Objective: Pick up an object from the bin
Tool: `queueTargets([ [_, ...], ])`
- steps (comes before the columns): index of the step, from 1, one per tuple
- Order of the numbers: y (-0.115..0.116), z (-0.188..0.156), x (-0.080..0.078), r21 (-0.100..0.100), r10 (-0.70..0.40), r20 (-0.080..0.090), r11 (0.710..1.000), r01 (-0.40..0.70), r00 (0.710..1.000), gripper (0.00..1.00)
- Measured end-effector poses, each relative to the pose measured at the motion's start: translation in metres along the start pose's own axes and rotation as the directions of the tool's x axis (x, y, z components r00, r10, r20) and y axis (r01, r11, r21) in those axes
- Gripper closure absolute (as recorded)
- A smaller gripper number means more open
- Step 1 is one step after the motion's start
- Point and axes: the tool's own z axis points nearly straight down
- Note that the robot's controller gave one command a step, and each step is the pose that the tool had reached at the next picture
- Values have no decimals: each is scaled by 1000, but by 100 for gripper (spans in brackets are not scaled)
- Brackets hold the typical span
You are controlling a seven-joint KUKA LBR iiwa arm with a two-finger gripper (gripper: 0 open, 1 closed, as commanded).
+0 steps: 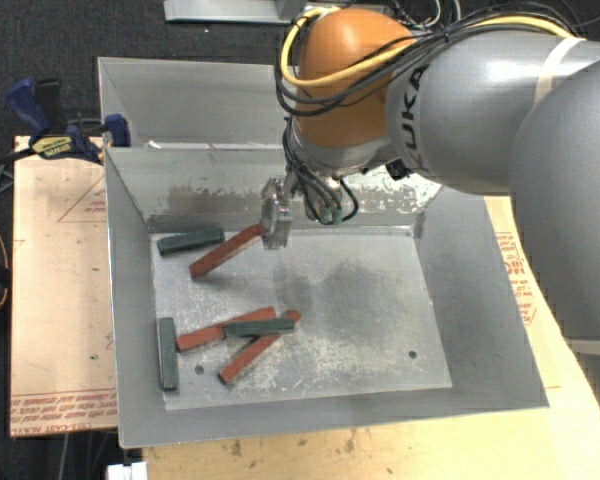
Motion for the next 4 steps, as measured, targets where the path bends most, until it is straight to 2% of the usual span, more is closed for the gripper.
queueTargets([
  [1,5,-4,-3,-4,-6,7,1000,6,1000,100],
  [2,-21,49,18,0,-148,-4,989,148,989,0],
  [3,-21,48,18,0,-147,-3,989,147,989,100],
  [4,-21,48,18,0,-147,-3,989,147,989,0],
])
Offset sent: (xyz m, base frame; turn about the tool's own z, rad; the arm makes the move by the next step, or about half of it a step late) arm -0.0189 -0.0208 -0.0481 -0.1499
